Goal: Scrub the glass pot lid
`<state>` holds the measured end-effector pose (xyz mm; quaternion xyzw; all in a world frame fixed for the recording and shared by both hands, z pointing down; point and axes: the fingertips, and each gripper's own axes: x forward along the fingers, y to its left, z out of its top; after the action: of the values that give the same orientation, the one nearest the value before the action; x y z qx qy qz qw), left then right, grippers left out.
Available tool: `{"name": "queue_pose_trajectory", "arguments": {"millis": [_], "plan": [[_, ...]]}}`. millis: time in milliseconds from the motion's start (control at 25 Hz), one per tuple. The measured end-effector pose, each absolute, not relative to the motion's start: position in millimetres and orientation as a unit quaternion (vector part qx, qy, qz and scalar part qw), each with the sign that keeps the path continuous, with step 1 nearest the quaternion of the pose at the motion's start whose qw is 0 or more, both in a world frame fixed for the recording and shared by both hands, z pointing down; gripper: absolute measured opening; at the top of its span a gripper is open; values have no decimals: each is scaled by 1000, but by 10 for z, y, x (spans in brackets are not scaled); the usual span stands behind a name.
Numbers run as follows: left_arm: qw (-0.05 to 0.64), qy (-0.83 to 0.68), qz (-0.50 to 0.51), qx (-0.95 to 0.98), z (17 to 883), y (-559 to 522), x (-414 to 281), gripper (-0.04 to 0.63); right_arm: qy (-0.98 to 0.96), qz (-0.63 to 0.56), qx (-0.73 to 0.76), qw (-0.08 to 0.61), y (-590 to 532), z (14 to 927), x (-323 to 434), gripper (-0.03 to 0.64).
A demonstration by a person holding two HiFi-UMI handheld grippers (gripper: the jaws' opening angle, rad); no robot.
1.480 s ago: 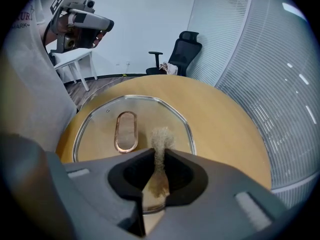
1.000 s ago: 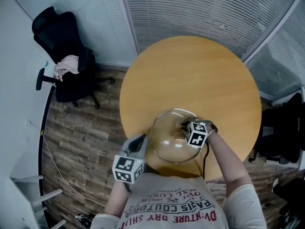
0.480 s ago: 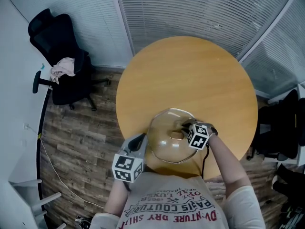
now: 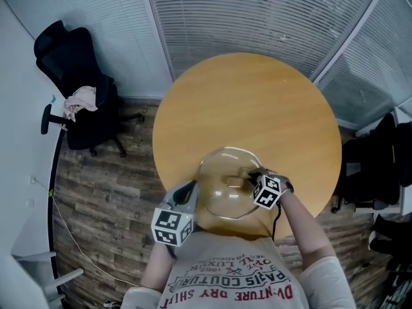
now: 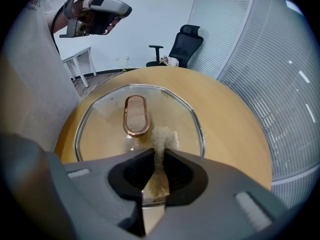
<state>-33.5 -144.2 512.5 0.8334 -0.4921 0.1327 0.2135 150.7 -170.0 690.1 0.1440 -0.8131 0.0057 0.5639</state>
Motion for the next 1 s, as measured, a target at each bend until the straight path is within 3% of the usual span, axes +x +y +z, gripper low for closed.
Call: {"name": "queue_pose_trajectory", "arguments": {"millis": [760,1000], "plan": [[217,-454,141,853,5174,-1125,-329,8,-758,113,279,578,-1064,6894,1431,58],[219,-441,144,858,5224,-1129,-520,8,-758,187,309,544,-964,6841,1136,58]]}}
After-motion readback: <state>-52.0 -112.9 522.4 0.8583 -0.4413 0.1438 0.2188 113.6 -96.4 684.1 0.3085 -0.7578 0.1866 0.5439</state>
